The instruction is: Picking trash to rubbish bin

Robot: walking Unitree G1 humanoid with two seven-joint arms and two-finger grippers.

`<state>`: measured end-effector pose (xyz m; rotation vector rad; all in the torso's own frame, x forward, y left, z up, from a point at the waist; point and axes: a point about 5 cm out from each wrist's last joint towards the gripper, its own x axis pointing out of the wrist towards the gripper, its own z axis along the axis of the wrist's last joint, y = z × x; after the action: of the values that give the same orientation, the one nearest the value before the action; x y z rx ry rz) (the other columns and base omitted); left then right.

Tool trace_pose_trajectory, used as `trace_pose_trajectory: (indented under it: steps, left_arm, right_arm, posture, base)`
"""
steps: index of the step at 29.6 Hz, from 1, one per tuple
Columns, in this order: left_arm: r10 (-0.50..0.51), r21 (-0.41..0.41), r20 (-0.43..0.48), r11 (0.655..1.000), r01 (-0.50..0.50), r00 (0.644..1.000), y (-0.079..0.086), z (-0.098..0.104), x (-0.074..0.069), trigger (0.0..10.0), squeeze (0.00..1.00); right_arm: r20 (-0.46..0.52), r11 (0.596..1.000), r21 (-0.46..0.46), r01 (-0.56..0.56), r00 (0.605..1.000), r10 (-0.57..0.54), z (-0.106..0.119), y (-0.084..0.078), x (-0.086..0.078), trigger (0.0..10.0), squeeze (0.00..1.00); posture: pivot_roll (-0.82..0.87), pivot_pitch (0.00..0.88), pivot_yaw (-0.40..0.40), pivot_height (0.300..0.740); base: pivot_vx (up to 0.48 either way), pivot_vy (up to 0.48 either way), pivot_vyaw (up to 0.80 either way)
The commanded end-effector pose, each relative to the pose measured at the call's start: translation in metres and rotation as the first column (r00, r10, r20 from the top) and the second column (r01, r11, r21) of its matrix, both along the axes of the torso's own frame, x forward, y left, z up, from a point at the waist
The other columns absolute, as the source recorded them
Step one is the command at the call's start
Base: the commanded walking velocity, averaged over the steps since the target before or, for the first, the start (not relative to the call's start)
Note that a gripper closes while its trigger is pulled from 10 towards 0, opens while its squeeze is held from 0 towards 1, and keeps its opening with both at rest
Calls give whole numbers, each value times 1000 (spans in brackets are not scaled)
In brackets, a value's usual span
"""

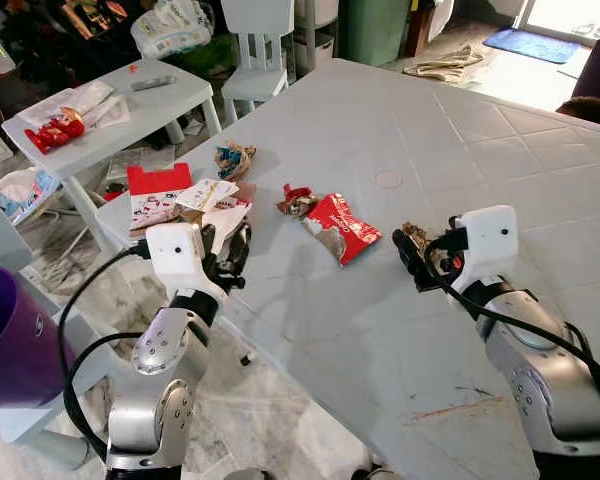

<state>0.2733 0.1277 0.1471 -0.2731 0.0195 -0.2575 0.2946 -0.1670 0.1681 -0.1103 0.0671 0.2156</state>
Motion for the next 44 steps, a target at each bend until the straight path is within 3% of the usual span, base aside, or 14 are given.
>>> trace_pose_trajectory:
  steps: [1,9,27,28,29,30,44]
  left_arm:
    - [-53,-1,-41,999,53,998,-5,-8,-3,10000,0]
    - [-132,19,-44,991,133,990,-16,-10,-9,10000,0]
    - [-148,29,-45,988,149,988,-17,-10,-8,10000,0]
    - [-147,29,-45,988,149,988,-17,-10,-8,10000,0]
    - [-147,29,-44,989,148,988,-17,-10,-8,10000,0]
    - [-147,30,-44,988,148,988,-17,-10,-8,10000,0]
    - [-156,27,-44,987,157,987,-18,-10,-7,10000,0]
  right_arm:
    - [20,1000,-20,3,1000,-3,3,3,5,10000,0]
    - [23,996,-71,54,998,-53,-3,2,21,10000,0]
    - [-100,993,-118,31,994,-43,-35,1,13,10000,0]
    - [-99,993,-118,32,994,-44,-35,1,12,7725,0]
    - [-97,993,-116,36,994,-47,-36,1,12,2078,0]
    - [-97,993,-113,37,994,-48,-37,1,12,0,0]
    - [-106,994,-102,28,994,-39,-42,4,11,0,0]
  posture:
    - [49,127,16,740]
    - [58,123,18,740]
    - [52,121,26,740]
    - [52,121,26,740]
    - [52,120,27,740]
    - [52,120,27,740]
    - [54,123,26,740]
  base:
    - [0,0,0]
    - [0,0,0]
    - [0,0,0]
    - [0,0,0]
    - [0,0,0]
    - [0,0,0]
    - [0,0,0]
